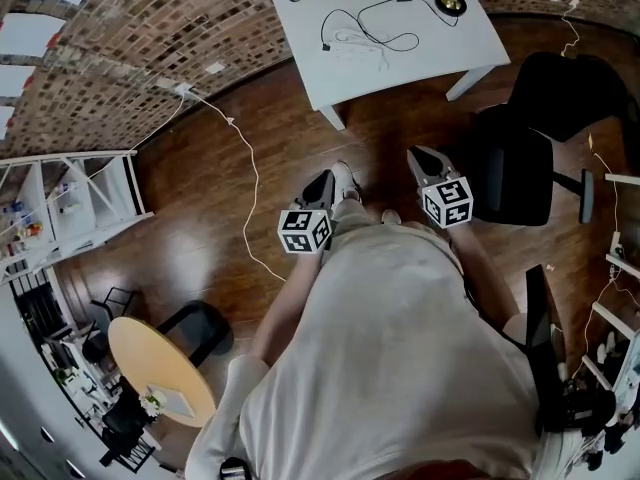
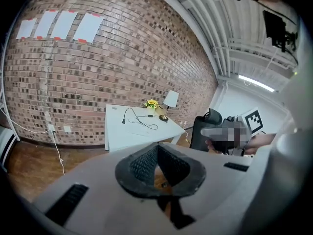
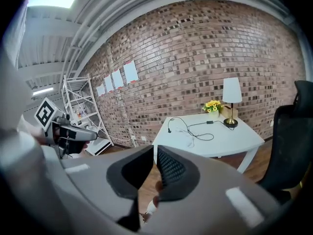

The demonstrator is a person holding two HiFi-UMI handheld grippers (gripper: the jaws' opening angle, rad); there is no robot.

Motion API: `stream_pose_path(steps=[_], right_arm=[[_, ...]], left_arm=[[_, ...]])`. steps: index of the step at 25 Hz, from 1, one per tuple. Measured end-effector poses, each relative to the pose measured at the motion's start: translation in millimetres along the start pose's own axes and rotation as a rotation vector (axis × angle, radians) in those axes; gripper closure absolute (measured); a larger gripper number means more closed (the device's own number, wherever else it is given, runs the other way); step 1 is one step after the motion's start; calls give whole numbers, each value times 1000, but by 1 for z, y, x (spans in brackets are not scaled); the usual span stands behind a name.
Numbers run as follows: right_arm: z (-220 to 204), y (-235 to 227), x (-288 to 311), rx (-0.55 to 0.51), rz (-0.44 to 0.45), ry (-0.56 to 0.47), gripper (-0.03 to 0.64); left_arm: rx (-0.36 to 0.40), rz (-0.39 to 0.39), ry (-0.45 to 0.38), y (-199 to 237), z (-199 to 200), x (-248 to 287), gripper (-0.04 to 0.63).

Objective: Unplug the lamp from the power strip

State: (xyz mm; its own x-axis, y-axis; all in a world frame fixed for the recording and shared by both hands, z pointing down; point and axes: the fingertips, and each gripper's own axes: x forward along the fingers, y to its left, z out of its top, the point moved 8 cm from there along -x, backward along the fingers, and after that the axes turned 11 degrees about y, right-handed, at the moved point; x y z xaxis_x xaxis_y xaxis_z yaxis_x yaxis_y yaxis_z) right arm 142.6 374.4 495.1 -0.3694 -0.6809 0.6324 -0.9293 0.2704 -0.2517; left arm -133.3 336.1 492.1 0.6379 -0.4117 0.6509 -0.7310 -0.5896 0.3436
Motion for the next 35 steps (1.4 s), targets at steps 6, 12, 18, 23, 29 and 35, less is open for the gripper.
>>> stream_pose_path(steps=[6,12,18,23,29,35], right_arm=[[39,1,51,4,-4,3,606],[74,4,88,18,-22,6,606],[94,3,120,44,-53,12,606],[106,5,148,54,-68,9,606],[122,14,176,56,-65,13,606],[126,11,184,60,-80,28,606]], left_arm=[[12,-17,7,49,41,22,594],[15,-31,20,94,73,34,594],[36,-60,32,131,100,50,594],[59,-76,38,161,115,61,594],[46,-80,50,190,126,71,594],[58,-106,58,196,131,79,594]])
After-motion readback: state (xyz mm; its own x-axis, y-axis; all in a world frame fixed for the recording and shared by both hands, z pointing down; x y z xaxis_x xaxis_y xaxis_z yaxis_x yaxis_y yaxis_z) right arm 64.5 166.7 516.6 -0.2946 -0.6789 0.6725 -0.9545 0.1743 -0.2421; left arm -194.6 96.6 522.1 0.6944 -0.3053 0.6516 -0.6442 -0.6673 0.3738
